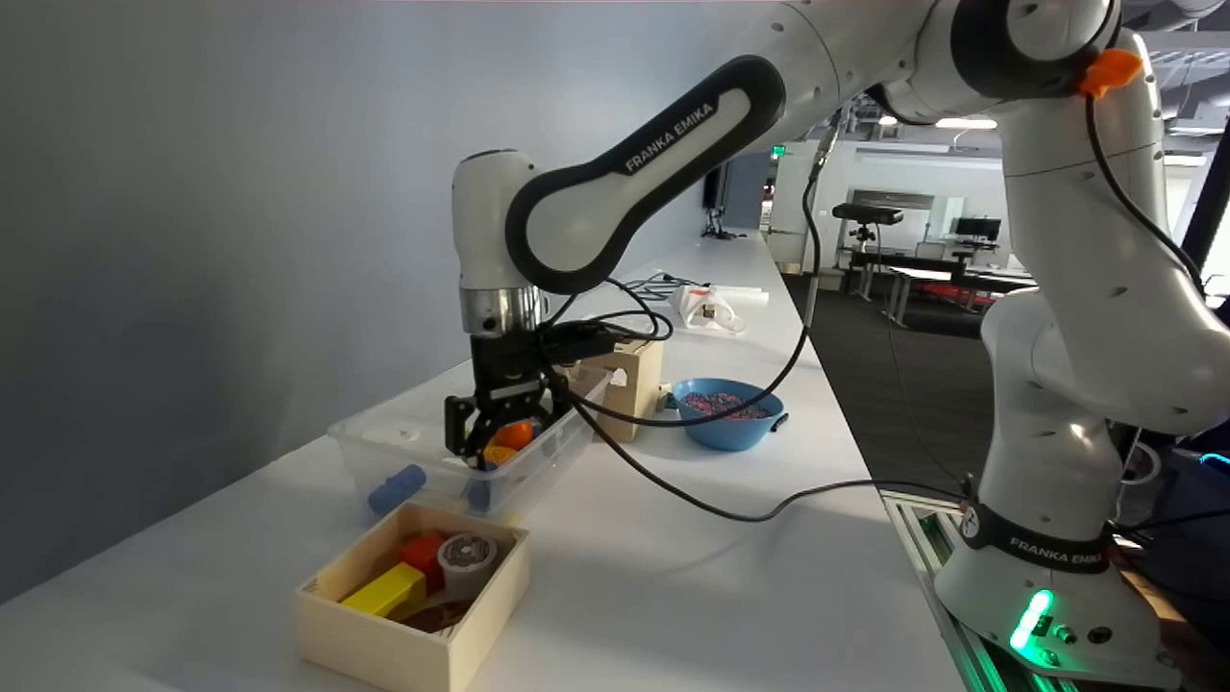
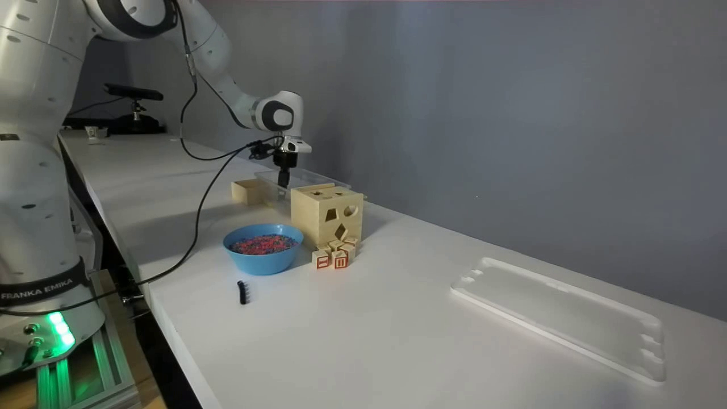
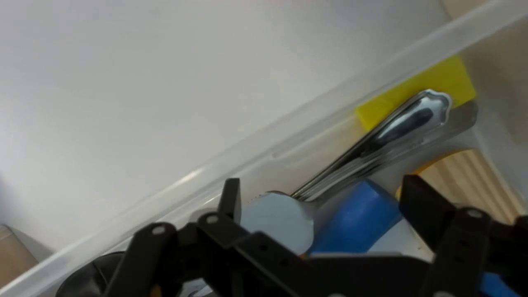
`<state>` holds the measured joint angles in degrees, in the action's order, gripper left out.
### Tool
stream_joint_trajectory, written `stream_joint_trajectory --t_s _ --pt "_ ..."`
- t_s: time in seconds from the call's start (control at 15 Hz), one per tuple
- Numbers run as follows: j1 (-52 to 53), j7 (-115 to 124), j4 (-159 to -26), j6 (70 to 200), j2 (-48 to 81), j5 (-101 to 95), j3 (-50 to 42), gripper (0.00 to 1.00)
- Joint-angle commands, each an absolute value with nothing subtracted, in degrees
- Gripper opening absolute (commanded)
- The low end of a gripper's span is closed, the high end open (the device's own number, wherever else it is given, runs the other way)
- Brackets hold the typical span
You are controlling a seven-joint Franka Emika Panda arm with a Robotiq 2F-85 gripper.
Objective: Move the blue cylindrical block and the orange object from the tote to the table
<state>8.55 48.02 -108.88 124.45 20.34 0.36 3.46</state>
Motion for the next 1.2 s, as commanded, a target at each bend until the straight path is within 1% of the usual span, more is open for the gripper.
stream_joint_trajectory --t_s 0.0,0.07,0.2,0.33,0.4,0.47,0.6,1.0,1.13 --pt "10.0 49.0 -107.3 124.2 22.8 -0.3 2.5 0.98" --pt "10.1 48.8 -107.3 124.3 23.0 -0.2 2.5 1.00" --pt "10.5 48.9 -107.2 124.7 23.7 -0.5 2.2 0.99" --pt "10.7 48.9 -107.2 125.0 24.2 -0.3 2.0 0.93" --pt "10.8 48.9 -107.1 125.0 24.5 -0.3 1.9 0.83" --pt "10.9 49.1 -107.1 125.1 24.7 -0.5 1.7 0.69" --pt "11.1 49.3 -106.8 125.2 24.7 -0.7 1.2 0.58" --pt "11.4 51.6 -105.6 125.4 22.8 -0.7 0.8 0.14" --pt "11.5 52.5 -105.3 125.6 22.1 -0.5 0.7 0.02"
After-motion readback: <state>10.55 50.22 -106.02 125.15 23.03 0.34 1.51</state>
